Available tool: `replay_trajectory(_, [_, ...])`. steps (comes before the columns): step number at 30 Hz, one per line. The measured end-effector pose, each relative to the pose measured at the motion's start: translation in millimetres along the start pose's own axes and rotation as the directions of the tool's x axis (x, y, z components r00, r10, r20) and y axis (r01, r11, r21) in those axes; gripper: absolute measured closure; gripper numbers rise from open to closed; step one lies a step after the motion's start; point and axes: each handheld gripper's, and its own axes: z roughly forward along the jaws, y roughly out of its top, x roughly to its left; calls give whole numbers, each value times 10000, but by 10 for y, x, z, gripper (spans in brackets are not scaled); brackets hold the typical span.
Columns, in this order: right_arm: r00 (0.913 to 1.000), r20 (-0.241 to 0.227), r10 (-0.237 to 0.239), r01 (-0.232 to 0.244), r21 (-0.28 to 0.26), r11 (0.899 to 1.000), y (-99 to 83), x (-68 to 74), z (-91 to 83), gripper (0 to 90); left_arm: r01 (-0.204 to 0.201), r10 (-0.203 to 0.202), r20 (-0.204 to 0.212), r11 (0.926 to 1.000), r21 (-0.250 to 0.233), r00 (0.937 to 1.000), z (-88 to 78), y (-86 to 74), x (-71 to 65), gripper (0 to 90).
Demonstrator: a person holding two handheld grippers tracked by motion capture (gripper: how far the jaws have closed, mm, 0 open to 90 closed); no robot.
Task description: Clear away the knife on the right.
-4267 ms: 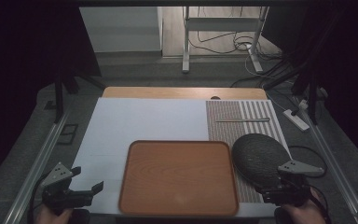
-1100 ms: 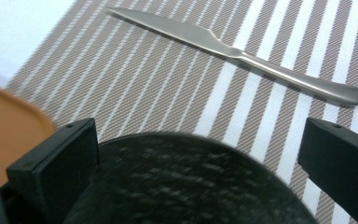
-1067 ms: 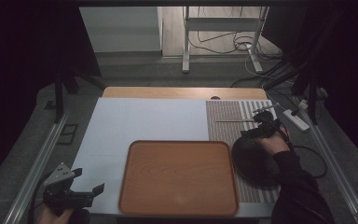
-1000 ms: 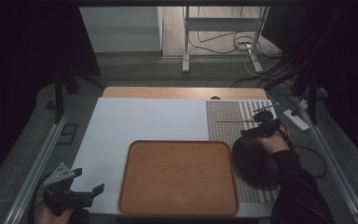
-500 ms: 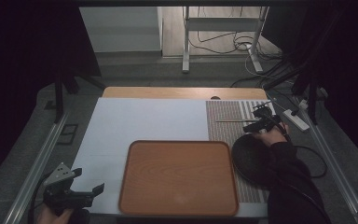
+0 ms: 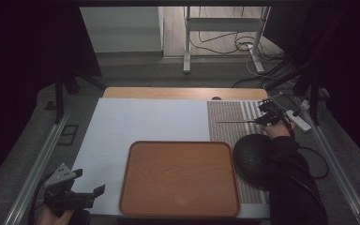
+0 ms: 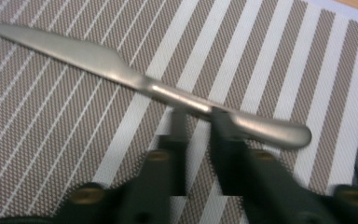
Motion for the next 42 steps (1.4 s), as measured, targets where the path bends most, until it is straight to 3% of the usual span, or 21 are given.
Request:
replay_trajectory(7, [9999,-144,40,-41,-51,10000,106,-64,139,900,5,-5,-11,10000,84,10000,6,3,0,3])
replay_trajectory(14, [9985,532,145,-144,-34,9999,135,-149,255,900,39,-39,-10,10000,83,10000,7,1,2,3])
replay_trajectory(17, [9969,785,92,-135,542,9984,104,-184,266,900,16,-16,-19,9999,99,10000,4,-2,-1,3])
replay_trajectory(19, [9987,456,225,-246,472,9986,59,-227,245,900,27,-27,13,10000,49,10000,0,-4,-1,3])
replay_trajectory(25, [9989,-394,262,-209,1294,9914,-49,-275,121,900,18,-18,16,10000,47,10000,-1,-3,-3,3])
replay_trajectory(28, [9959,-865,279,-117,1825,9831,-94,-283,65,900,-11,11,1,10000,58,10000,0,-1,-7,3])
replay_trajectory(29, [9921,-1228,238,45,2251,9743,-112,-272,36,900,-10,10,1,10000,55,10000,0,-1,-7,3])
replay_trajectory(33, [9884,-1513,91,315,2641,9640,-125,-246,11,900,-21,21,-4,10000,56,10000,0,-1,-9,3])
replay_trajectory(36, [9910,-1338,74,281,2613,9648,-108,-248,-1,900,-89,89,-28,9999,71,10000,-1,0,-12,3])
replay_trajectory(37, [9918,-1267,171,137,2382,9711,-92,-254,-21,892,-97,97,-41,9999,79,9999,1,0,-12,4])
replay_trajectory(39, [9911,-1250,458,-244,1674,9856,-25,-256,-92,682,-91,92,-56,9999,114,9999,6,2,-10,4])
replay_trajectory(40, [9911,-1250,458,-244,1674,9856,-25,-256,-92,682,-91,92,-56,9999,114,9999,6,2,-10,4])
replay_trajectory(42, [9916,-1218,430,-250,1453,9891,18,-232,-112,523,-84,84,-62,9999,111,9999,6,2,-13,4])
